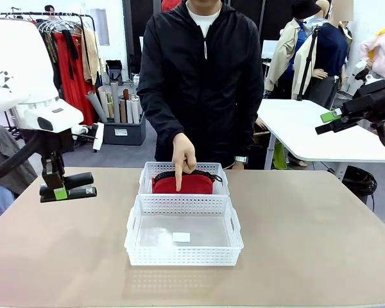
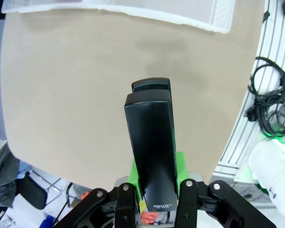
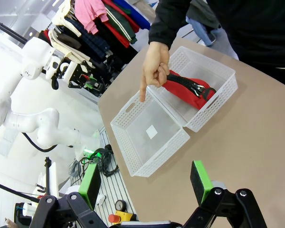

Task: Distribute items into two baskets.
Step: Place the picked Stapler into the Organizing basket as instructed by the person.

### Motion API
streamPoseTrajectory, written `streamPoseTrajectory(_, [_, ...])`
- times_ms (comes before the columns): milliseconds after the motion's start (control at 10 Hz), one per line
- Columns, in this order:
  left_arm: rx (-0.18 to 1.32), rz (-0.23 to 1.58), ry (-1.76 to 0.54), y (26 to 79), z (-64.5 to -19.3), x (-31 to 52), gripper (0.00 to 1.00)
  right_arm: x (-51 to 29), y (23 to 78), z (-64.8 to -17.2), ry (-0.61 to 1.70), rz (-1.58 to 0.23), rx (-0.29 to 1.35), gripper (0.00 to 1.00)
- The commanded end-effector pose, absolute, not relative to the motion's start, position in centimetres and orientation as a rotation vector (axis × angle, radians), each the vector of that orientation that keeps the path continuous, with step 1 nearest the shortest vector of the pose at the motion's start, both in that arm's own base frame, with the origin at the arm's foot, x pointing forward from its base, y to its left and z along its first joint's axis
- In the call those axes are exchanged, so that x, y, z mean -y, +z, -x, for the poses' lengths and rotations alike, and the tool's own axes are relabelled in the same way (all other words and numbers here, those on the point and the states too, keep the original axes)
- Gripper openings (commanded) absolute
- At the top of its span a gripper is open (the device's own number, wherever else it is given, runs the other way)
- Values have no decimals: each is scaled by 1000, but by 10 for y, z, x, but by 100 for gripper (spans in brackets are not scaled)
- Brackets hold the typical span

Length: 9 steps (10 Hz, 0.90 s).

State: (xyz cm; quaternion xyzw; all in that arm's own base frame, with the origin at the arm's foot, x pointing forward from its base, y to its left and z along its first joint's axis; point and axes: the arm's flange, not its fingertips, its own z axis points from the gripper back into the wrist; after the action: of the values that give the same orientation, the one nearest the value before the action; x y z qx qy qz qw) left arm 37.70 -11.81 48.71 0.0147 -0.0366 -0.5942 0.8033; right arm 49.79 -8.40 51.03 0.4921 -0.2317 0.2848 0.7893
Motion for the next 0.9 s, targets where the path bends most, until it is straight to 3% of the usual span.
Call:
streamPoseTrajectory(0, [93,-27,-1258,477,-361,130,0,84,512,-497,614,-1059,501,100])
streamPoseTrajectory(200, [169,-38,-1271,474,-358,142,0,84,512,-497,614,-1059,501,100])
streamPoseTrajectory(800, [141,51,-1369,474,-377,201,0,84,512,-497,614,-1059,501,100])
